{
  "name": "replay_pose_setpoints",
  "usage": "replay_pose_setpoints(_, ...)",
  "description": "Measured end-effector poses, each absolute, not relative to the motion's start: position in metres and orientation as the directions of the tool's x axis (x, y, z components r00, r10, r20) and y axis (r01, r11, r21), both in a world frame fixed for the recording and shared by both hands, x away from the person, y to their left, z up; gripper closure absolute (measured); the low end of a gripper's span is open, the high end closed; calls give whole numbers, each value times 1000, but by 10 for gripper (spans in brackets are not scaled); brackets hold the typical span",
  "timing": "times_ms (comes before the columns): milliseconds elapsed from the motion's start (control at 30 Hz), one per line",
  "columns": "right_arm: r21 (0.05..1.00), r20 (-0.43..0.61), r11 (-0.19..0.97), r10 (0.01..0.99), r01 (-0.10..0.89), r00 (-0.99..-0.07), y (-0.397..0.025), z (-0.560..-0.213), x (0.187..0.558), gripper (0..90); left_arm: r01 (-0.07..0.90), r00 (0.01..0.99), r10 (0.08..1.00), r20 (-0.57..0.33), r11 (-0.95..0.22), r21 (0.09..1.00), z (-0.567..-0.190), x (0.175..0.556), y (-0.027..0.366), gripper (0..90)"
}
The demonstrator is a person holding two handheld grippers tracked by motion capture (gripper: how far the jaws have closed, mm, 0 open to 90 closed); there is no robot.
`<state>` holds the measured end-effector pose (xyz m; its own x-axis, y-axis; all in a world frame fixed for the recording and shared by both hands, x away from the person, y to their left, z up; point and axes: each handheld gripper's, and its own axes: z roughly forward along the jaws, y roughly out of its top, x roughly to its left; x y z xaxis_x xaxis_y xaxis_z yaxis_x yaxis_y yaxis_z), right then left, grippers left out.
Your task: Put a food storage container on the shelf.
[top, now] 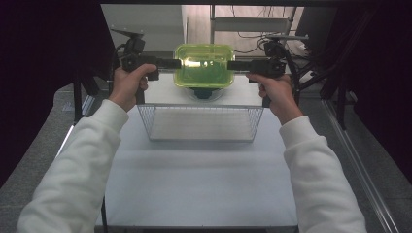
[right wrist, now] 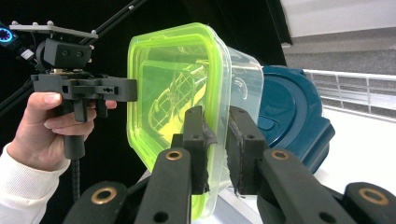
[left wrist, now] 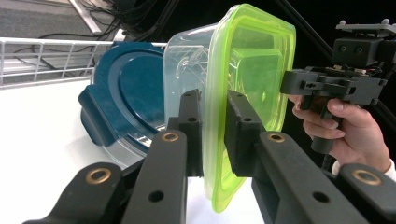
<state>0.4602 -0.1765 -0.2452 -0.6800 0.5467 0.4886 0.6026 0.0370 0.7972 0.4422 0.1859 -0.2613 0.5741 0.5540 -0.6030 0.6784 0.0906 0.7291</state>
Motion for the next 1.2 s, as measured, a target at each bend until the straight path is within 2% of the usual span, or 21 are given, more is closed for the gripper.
replay_pose_setpoints(267,757,535,21,552,653,-639,-179,-252,472,779,707,545,556,-628,98,700,-268,454,184,786)
replay_pose_setpoints(500,727,569,7,555,687,-607,-177,-255,488,759,740,493,536,-685,155,654,-272,468,187,788)
replay_pose_setpoints(767,646,660,-63,548,761,-514,-176,-264,507,722,778,435,501,-749,210,592,-282,484,189,756)
replay_pose_setpoints(933,629,686,-95,534,771,-494,-176,-269,510,702,780,426,491,-760,225,583,-287,486,189,737)
replay_pose_setpoints(1100,648,676,-110,540,754,-502,-174,-273,508,668,768,440,517,-735,208,606,-290,486,184,631)
replay_pose_setpoints(1200,664,661,-119,554,738,-506,-173,-275,507,522,761,432,516,-740,233,606,-293,487,183,509)
